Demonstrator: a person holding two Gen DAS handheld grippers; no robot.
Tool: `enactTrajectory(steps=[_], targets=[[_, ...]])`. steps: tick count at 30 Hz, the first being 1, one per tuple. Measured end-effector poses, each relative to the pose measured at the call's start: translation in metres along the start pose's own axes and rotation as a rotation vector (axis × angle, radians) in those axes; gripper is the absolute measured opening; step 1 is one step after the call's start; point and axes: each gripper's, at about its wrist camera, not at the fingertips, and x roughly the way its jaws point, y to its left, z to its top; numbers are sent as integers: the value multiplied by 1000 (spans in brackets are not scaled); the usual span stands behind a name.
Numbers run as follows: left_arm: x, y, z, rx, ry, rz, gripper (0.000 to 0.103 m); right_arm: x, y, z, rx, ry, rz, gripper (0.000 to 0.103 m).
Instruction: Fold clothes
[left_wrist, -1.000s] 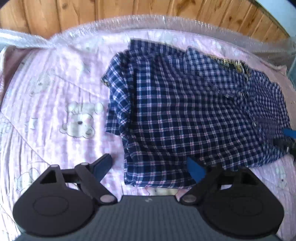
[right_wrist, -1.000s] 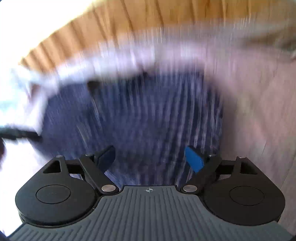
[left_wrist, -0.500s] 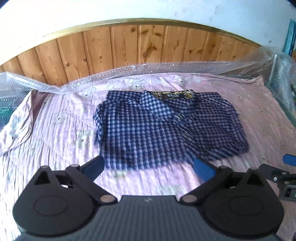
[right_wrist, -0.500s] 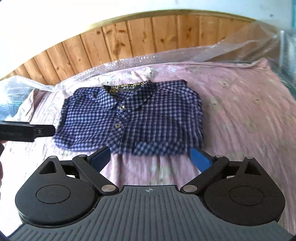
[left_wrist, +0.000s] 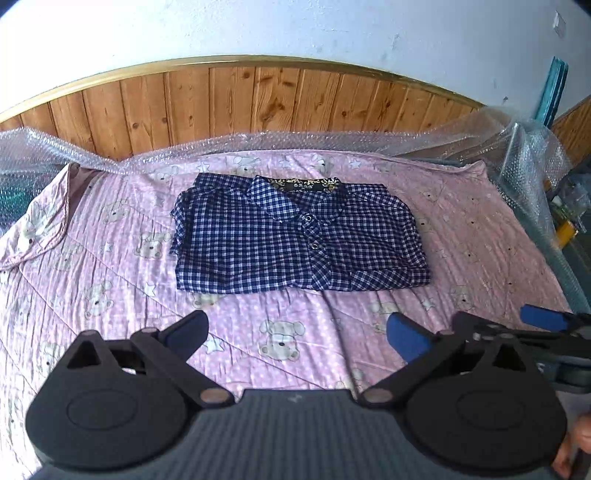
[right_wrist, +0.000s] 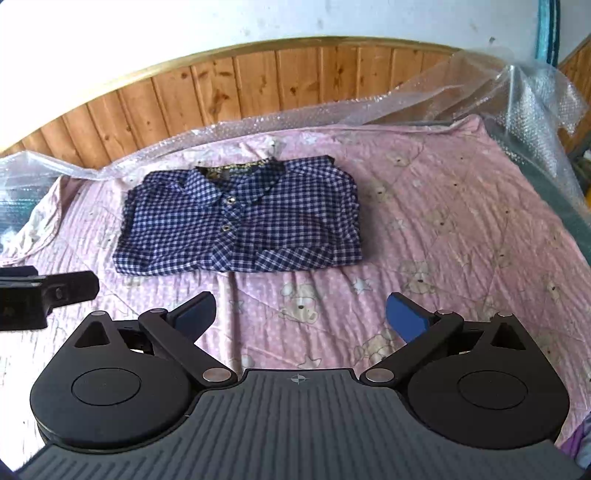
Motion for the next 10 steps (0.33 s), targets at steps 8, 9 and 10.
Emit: enactTrajectory(steps=[8,9,10], targets=[[3,-9,-5,-33,-22,46,103,17,-1,7,-45,18,23,100],[3,-11,-5,-35,-22,54,103,19,-2,8,-52,21,26,100],[3,-12,-4,-32,-22,66,103,22,-2,9,-60,23,28,100]])
